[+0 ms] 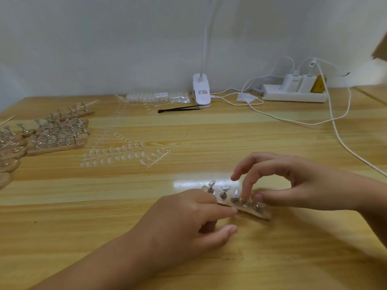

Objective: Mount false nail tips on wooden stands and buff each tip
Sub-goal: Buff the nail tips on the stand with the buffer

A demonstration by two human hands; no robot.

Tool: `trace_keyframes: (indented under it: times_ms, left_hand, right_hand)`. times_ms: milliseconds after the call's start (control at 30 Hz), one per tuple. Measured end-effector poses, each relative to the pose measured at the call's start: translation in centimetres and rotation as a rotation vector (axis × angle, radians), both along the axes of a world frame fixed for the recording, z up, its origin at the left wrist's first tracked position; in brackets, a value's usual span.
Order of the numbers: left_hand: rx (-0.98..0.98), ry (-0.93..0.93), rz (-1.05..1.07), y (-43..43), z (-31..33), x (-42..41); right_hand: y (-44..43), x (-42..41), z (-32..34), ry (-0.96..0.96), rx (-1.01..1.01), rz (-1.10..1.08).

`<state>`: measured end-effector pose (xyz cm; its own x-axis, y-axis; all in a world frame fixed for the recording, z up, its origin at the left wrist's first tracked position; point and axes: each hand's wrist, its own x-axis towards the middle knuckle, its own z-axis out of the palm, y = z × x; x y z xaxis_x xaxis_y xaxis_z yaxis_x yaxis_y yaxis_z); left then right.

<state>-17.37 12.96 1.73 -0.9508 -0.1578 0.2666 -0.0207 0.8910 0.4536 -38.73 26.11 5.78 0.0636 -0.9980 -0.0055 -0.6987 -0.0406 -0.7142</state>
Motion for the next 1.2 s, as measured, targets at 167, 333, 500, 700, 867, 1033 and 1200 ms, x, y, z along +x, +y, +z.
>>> trace_keyframes:
  times_ms: [167,333,500,700,867,1033,1200]
  left_hand:
    - [-0.044,0.016,-0.016,0.2,0.0,0.1]
    - [-0.082,0.02,-0.031,0.3,-0.1,0.0]
    - [-0.123,0.044,-0.02,0.3,-0.1,-0.2]
    - [-0.151,0.049,-0.008,0.4,-0.3,-0.2]
    - [-0.169,0.056,0.0,0.4,0.2,-0.4]
    - [-0.262,0.067,-0.02,0.5,0.1,-0.5]
    - [-0.245,0.233,-0.061,0.4,0.4,-0.6]
  right_hand:
    - [0.0,-0.3,-0.2,-0.028,0.008,-0.025]
    - [-0.2,-0.6,-0.5,-0.046,0.027,-0.013]
    - [-0.2,-0.4,-0.4,-0.027,0.067,-0.03]
    - [0.5,-0.7,0.0,0.248,0.206,-0.131]
    - [0.4,-0.4,-0.7,0.234,0.289,-0.107]
    - [0.3,-1.4,-0.3,0.107,0.27,-0.111]
    - [0.3,-0.9,0.7,-0.161,-0.053,-0.224]
